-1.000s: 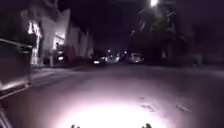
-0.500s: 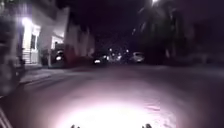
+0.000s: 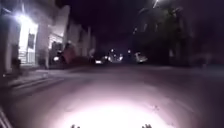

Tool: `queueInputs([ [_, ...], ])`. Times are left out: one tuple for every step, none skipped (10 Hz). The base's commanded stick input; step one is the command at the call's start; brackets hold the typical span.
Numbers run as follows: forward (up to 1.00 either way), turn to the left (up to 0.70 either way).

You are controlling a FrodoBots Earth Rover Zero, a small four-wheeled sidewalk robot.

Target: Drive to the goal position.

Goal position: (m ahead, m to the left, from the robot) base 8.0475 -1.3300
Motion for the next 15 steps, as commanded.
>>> queueInputs([
  [0.85,0.0],
  [0.85,0.0],
  [0.85,0.0],
  [0.85,0.0],
  [0.85,0.0],
  [0.85,0.0],
  [0.85,0.0],
  [0.85,0.0],
  [0.85,0.0],
  [0.85,0.0],
  [0.85,0.0],
  [0.85,0.0],
  [0.85,0.0],
  [0.85,0.0],
  [0.85,0.0],
])
